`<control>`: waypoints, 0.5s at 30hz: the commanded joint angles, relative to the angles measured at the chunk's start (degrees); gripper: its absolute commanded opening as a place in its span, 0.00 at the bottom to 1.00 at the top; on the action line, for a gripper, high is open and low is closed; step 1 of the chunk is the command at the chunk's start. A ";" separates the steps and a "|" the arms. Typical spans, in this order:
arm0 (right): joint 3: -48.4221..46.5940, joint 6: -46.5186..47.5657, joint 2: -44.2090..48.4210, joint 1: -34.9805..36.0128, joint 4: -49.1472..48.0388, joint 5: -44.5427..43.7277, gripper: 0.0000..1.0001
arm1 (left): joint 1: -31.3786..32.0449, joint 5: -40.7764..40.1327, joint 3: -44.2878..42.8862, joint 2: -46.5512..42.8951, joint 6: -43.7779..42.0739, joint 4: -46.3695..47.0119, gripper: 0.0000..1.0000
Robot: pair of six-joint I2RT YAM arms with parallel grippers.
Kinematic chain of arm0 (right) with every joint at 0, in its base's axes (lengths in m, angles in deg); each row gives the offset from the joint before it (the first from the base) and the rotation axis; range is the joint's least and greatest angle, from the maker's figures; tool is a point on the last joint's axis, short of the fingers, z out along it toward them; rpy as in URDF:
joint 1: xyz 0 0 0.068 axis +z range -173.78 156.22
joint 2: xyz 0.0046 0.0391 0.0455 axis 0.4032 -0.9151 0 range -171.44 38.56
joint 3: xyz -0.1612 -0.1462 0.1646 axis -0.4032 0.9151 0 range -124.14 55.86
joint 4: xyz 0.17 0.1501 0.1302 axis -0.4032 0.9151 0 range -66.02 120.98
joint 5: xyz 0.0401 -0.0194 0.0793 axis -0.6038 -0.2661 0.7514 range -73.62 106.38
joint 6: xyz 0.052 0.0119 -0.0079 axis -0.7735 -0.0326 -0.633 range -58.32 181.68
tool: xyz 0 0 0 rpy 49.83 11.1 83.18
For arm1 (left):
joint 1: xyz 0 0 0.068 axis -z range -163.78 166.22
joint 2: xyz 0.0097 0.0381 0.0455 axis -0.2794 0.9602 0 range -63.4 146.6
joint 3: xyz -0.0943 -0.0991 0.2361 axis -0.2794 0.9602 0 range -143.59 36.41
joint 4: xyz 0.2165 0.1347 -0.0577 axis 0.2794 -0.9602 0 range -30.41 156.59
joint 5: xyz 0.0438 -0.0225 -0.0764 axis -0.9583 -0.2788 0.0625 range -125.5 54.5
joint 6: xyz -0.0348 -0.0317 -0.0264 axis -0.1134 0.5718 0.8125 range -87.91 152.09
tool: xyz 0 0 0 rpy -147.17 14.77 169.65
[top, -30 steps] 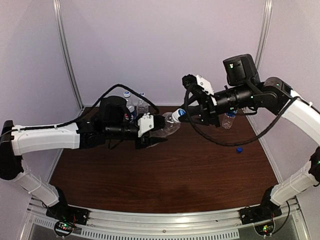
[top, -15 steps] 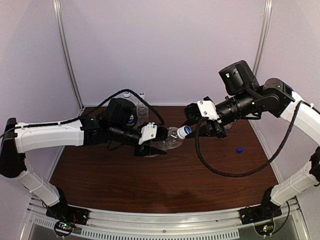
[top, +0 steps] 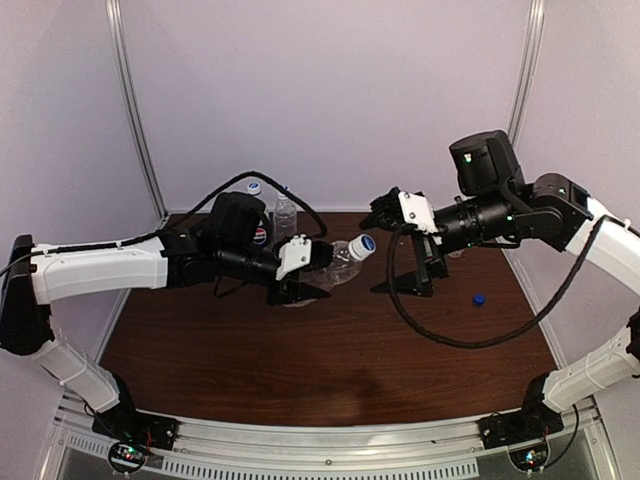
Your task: Unscrew the bottle caps
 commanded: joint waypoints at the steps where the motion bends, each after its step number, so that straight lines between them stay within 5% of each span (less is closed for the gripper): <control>1: 1.40 -21.62 2.90 0.03 -15.37 -4.44 1.00 | -0.24 -6.97 2.55 -2.35 3.98 9.93 0.37; 5: -1.09 -48.99 -0.37 -1.62 -25.43 -17.32 0.99 | -0.22 -20.40 4.87 -3.01 8.56 19.82 0.38; 7: -2.45 -58.26 -2.54 -2.72 -25.88 -18.18 0.90 | -0.26 -24.46 5.08 -2.79 9.81 22.69 0.38; 10: -2.95 -63.34 -4.72 -2.81 -28.64 -14.61 0.86 | -0.20 -27.49 5.76 -2.67 9.82 26.17 0.38; 15: -5.80 -62.81 -8.10 -2.81 -24.74 -16.72 0.95 | -0.20 -30.49 5.19 -1.94 9.96 25.98 0.38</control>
